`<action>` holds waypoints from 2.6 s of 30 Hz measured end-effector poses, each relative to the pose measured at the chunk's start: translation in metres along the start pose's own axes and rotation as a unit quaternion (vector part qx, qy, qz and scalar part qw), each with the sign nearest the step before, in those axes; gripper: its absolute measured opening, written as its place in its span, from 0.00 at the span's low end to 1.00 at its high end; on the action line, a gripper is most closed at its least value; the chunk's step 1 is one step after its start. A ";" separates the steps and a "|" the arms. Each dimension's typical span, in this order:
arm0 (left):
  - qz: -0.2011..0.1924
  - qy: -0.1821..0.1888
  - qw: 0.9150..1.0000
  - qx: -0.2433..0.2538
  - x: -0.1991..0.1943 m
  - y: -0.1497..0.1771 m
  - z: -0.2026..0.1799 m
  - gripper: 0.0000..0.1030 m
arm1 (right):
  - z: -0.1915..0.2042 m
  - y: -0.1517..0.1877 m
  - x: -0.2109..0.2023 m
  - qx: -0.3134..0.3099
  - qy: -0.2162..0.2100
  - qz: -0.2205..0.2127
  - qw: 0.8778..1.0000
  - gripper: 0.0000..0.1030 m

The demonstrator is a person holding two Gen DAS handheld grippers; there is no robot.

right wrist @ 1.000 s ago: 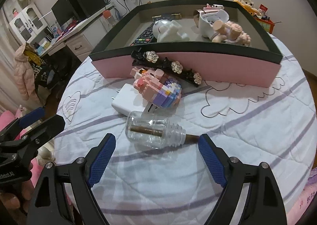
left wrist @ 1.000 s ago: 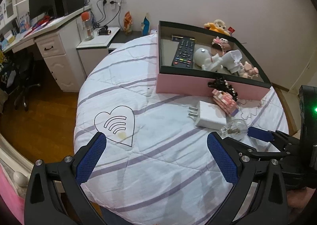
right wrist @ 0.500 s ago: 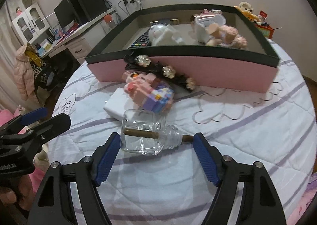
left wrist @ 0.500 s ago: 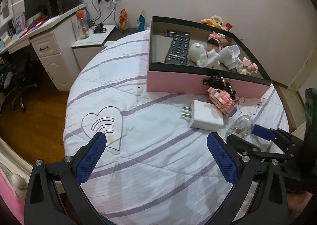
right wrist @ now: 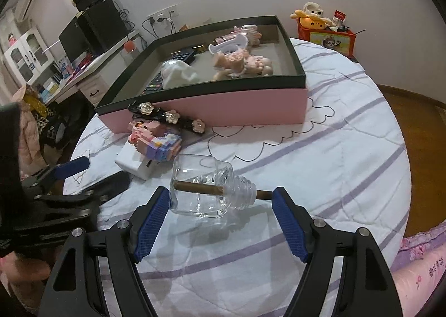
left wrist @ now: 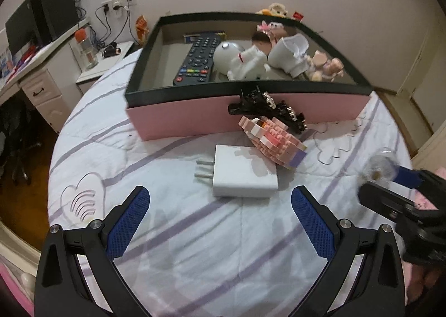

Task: Organize rigid objects
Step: 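Grasp the white charger with the left tool while the right tool grasps the glass bottle, then place charger in pink box with left tool while right tool places glass bottle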

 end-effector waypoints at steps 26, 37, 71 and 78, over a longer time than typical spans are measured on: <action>-0.020 0.030 0.999 -0.041 -0.018 0.013 0.039 0.64 | 0.003 -0.010 -0.008 0.000 -0.007 -0.011 1.000 0.74; -0.098 0.026 0.994 -0.028 -0.077 -0.051 0.055 0.64 | 0.017 -0.072 -0.037 -0.035 -0.003 -0.066 0.997 0.74; -0.011 0.029 1.000 -0.004 0.082 -0.191 0.047 0.65 | 0.009 -0.227 0.126 -0.070 0.007 0.028 0.997 0.74; -0.022 0.001 1.000 0.010 0.072 -0.192 0.046 0.95 | 0.012 -0.226 0.132 -0.074 0.001 0.048 0.996 0.78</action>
Point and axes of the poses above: each gripper's, at about its wrist camera, not at the fingertips, and x roughly the way its jaws point, z to its left, y to its underside, the point moved 8 cm from there along x, roughly the way its jaws point, and after that the axes turned 3 degrees about x, right-handed, at the moved point
